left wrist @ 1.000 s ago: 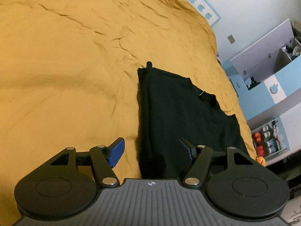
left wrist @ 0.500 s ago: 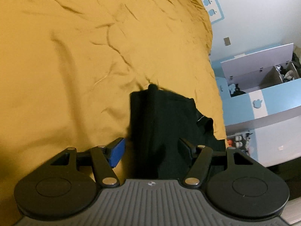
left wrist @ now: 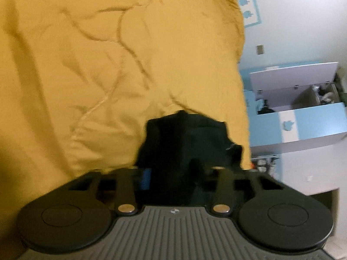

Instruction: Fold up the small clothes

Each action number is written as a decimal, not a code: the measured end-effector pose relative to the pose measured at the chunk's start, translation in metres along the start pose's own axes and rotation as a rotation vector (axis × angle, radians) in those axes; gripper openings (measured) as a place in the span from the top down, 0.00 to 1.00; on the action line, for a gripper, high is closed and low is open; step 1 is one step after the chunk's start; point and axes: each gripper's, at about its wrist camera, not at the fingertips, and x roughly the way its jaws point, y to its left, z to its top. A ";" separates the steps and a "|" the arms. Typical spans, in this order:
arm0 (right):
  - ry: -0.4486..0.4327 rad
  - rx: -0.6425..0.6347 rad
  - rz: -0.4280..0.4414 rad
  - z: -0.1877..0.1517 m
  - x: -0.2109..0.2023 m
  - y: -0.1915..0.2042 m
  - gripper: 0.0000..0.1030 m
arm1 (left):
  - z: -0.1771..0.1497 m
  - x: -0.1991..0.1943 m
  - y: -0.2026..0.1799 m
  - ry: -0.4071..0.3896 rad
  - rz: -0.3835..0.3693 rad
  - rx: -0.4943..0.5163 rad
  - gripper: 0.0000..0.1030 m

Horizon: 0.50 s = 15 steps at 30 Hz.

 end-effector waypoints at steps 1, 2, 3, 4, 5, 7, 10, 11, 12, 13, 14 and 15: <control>-0.001 0.000 0.001 0.000 -0.001 0.001 0.76 | 0.000 -0.002 0.003 -0.002 -0.025 -0.009 0.70; -0.001 0.003 0.005 0.000 -0.002 0.000 0.79 | 0.000 -0.003 0.005 -0.005 -0.037 -0.026 0.73; -0.001 0.011 0.005 -0.001 -0.002 -0.002 0.85 | 0.001 -0.004 0.006 -0.010 -0.041 -0.041 0.73; 0.002 0.021 0.005 -0.001 -0.002 -0.005 0.87 | 0.001 -0.005 0.006 -0.017 -0.040 -0.043 0.75; 0.007 0.028 0.006 -0.001 -0.001 -0.009 0.91 | 0.000 -0.005 0.003 -0.025 -0.031 -0.037 0.76; 0.015 0.039 0.008 0.000 -0.002 -0.015 0.98 | -0.003 -0.007 -0.005 -0.044 -0.008 -0.025 0.78; 0.022 0.100 0.020 0.003 -0.004 -0.029 1.00 | -0.006 -0.012 -0.018 -0.073 0.043 -0.026 0.80; 0.025 0.135 0.031 0.004 -0.005 -0.036 1.00 | -0.006 -0.013 -0.024 -0.080 0.063 -0.022 0.80; 0.027 0.169 0.040 0.005 -0.006 -0.043 1.00 | -0.007 -0.014 -0.031 -0.087 0.080 -0.013 0.80; 0.026 0.201 0.044 0.006 -0.006 -0.053 1.00 | -0.007 -0.015 -0.037 -0.093 0.094 -0.003 0.80; 0.019 0.223 0.045 0.006 -0.009 -0.060 1.00 | -0.007 -0.016 -0.044 -0.099 0.102 0.002 0.80; 0.011 0.238 0.040 0.004 -0.012 -0.066 1.00 | -0.008 -0.017 -0.051 -0.105 0.108 0.004 0.80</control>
